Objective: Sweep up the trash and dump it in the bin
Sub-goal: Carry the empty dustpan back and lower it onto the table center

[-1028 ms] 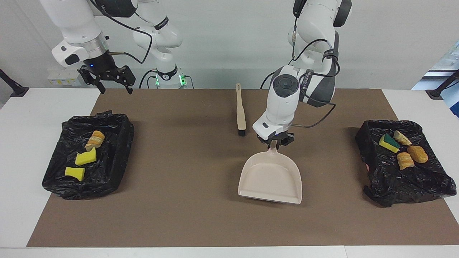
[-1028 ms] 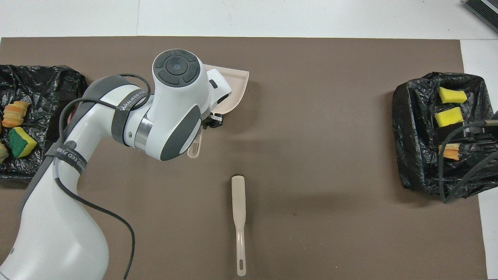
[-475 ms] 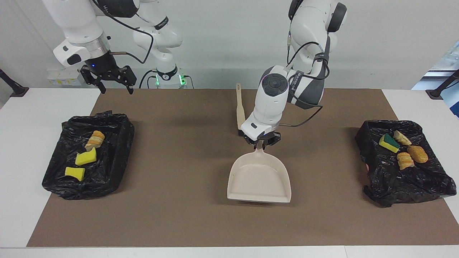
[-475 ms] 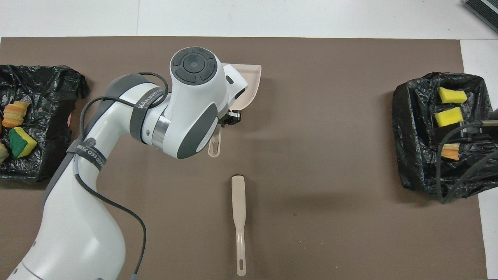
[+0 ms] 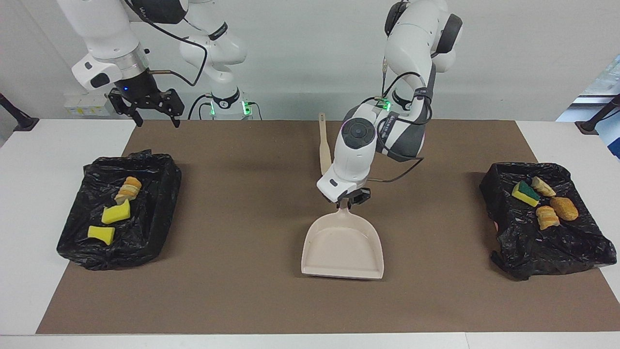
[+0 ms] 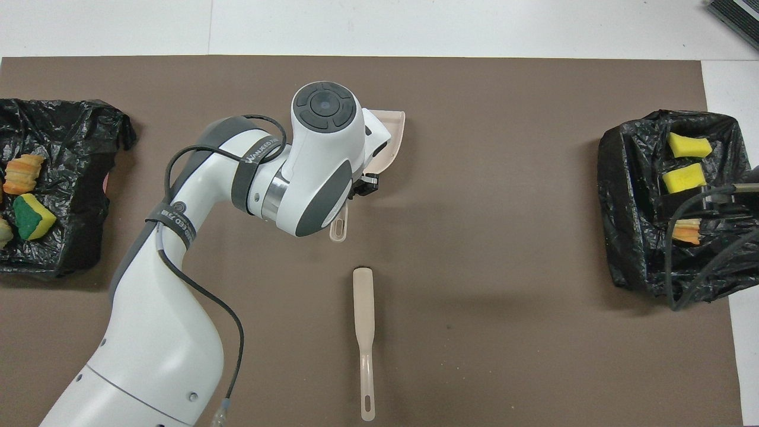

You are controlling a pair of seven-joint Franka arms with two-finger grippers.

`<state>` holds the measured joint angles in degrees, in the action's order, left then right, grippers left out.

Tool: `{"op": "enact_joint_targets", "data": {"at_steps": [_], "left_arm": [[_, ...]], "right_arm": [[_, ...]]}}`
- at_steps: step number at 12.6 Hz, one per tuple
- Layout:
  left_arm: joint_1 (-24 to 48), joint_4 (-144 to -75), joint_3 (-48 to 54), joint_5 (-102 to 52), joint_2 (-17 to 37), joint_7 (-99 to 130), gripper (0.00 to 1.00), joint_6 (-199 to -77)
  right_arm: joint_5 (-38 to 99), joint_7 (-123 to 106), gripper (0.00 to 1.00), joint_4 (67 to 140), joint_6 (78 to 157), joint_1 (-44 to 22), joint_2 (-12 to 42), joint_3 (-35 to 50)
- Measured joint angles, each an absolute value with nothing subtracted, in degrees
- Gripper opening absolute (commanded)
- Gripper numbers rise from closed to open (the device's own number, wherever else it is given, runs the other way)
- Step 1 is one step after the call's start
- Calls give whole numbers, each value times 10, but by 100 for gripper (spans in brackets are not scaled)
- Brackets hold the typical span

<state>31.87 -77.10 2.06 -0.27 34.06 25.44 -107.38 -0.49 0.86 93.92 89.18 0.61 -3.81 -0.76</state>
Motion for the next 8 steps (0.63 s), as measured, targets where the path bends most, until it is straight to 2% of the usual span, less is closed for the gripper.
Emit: {"op": "enact_joint_targets", "data": {"at_steps": [6,8], "left_arm": [[330,-768,22,-17,355,267,0,-1089],[331,-768,22,-17,356,267,27,-1089]], "right_arm": [[-5,9,100,939,892,6,-38,-8],[-5,9,100,939,892,6,-38,-8]]}}
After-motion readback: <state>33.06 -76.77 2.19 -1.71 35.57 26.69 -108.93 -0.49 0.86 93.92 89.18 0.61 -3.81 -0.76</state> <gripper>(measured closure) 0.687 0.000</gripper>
